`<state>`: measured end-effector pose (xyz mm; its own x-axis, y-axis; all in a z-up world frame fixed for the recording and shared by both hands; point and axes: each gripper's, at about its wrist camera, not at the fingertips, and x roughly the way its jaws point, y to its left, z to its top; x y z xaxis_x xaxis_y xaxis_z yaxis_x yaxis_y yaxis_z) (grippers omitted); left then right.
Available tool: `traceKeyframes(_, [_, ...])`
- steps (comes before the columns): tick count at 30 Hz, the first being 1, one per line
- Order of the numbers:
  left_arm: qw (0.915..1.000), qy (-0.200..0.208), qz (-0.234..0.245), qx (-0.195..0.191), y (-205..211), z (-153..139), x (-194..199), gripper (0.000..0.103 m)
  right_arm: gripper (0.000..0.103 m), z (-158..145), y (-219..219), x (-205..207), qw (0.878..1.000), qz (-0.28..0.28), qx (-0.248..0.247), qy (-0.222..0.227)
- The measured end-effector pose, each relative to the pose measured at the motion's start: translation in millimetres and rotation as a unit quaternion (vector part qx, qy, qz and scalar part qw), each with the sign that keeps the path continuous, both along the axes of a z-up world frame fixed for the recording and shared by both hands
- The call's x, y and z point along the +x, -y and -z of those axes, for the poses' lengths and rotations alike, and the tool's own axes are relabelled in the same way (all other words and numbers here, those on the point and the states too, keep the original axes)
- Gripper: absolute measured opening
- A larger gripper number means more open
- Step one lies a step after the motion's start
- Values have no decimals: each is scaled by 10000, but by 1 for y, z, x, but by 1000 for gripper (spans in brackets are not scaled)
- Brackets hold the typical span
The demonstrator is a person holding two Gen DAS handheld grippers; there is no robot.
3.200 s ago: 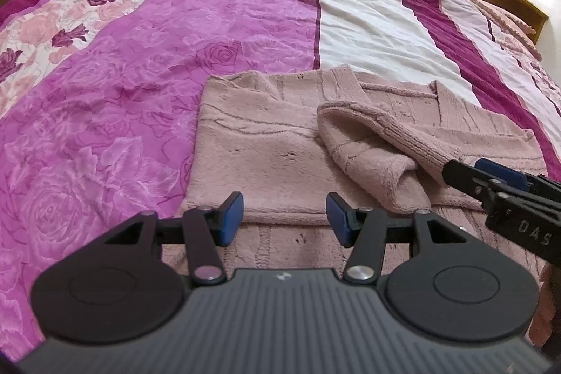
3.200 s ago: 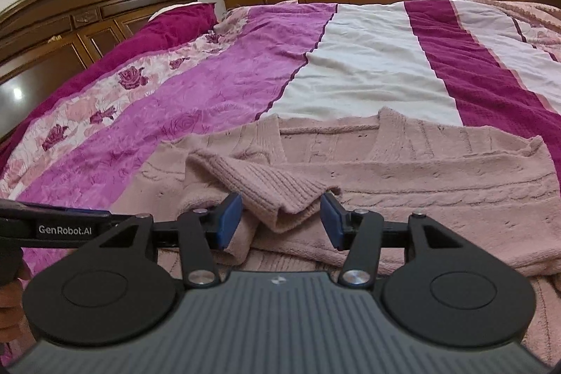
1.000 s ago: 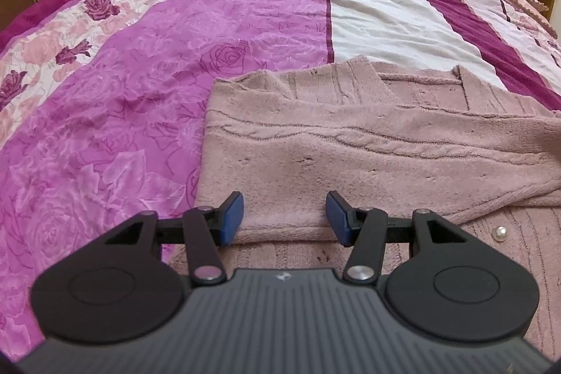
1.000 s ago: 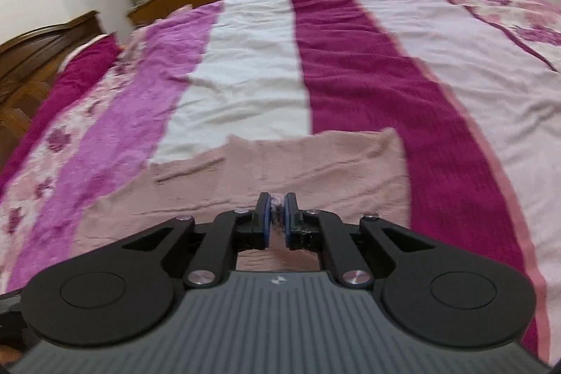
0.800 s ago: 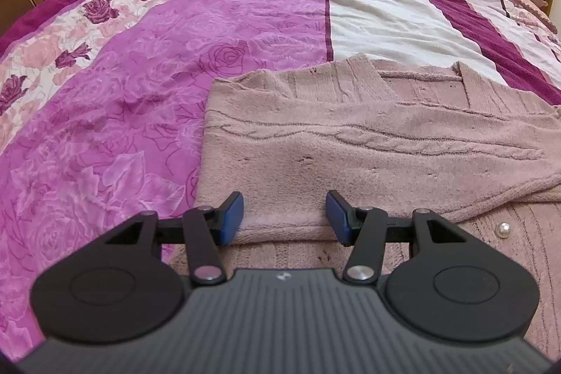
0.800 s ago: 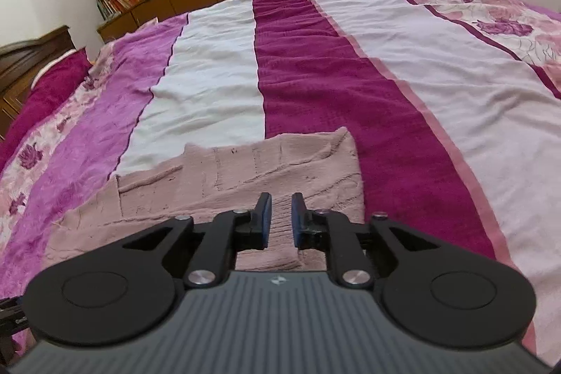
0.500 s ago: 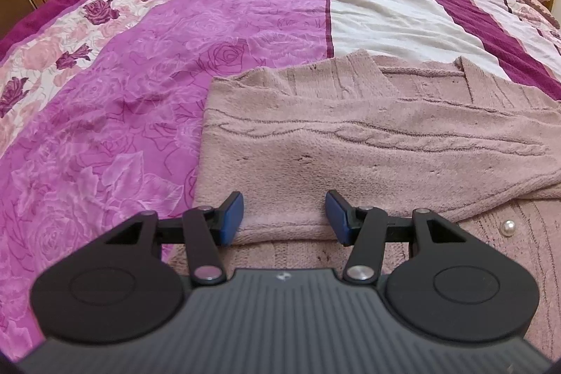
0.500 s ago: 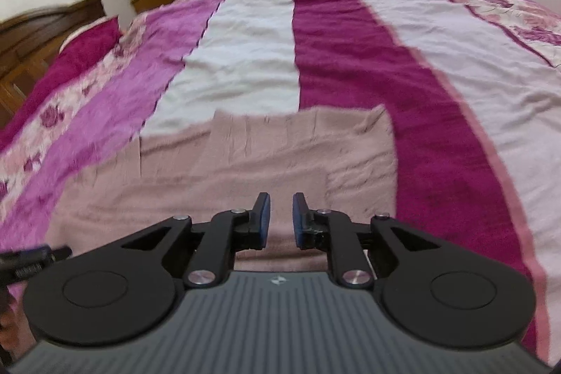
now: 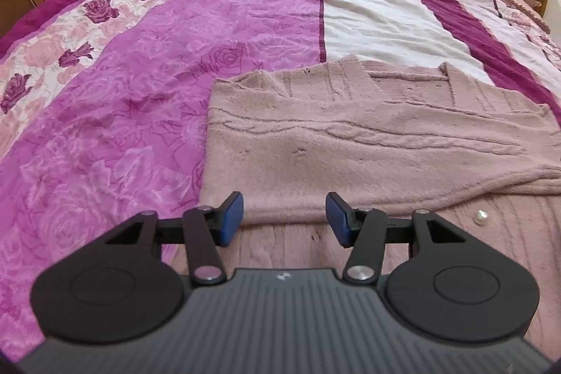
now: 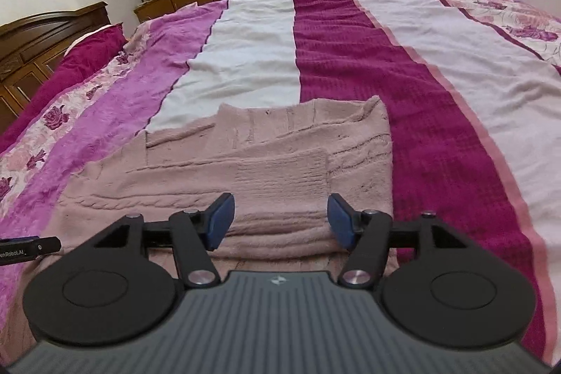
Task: Fold small clothes
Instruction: 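Move both grippers to the cardigan's hem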
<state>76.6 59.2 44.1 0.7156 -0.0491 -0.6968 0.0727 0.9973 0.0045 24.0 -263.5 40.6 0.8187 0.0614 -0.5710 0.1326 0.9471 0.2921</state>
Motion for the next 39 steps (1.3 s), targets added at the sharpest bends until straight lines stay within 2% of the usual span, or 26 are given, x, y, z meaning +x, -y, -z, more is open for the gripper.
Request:
traceKeyframes(7, [10000,-18,-8,7,-8,-14,-38,54,66,-13,-12,-44,9998,-196,-82,-13])
traceKeyframes(12, [9998,-189,-91,0,-19,-17,-64,54,66,-15,-18,-77,9996,-248,-43,-82])
traceKeyframes(19, [9987,-407,-313,-3,-39,-16,-99,54,66,-8,-21,-120,9993,-26,-175,-320])
traceKeyframes(27, [9955,-766,-544,136,-56,-7,-121,54,66,0,-12,-154,9964,219,-408,-705])
traceKeyframes(31, [9922,-1050,-675,-56,-64,2,-127,54,67,2,-5,-169,9945,414,-363,-892])
traceKeyframes(36, [9861,-1376,-669,-654,-71,12,-131,54,67,5,1,-180,9905,573,-375,-1191])
traceKeyframes(39, [9862,-1385,-627,-649,-68,14,-131,54,67,11,6,-185,9887,650,-135,-1346])
